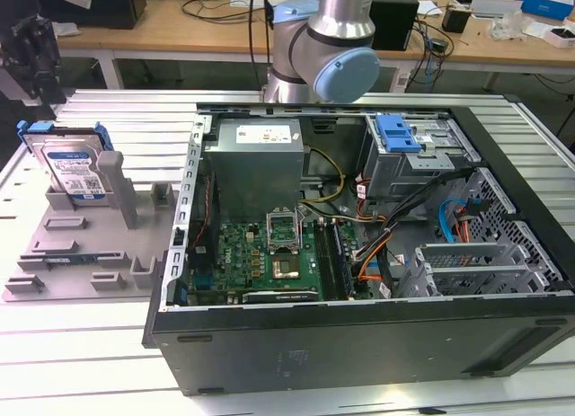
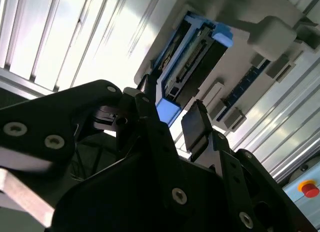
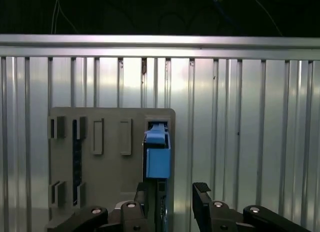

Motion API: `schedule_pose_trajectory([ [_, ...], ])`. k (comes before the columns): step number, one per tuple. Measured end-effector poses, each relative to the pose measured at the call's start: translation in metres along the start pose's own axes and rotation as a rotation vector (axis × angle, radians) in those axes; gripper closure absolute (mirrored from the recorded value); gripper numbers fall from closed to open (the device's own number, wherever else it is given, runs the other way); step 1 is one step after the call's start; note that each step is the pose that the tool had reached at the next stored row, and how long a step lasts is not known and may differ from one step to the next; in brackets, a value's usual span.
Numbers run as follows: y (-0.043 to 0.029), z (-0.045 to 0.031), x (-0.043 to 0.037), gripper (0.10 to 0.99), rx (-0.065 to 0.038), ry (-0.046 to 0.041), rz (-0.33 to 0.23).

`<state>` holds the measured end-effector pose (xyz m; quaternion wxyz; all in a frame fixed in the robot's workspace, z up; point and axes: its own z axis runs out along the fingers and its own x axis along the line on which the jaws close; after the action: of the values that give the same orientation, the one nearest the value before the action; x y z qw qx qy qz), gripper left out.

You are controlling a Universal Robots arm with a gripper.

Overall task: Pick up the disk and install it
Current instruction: 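Pick up the disk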

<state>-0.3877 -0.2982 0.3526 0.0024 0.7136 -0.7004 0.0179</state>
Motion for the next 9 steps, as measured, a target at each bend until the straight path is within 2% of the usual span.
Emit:
schedule_pose_trajectory([
  [5, 0.004, 0.0002, 0.0009, 0.604, 0.0, -0.0001, -0.002],
  [9, 0.0064, 0.0032, 0.009, 0.604, 0.0, 0.0, -0.002],
])
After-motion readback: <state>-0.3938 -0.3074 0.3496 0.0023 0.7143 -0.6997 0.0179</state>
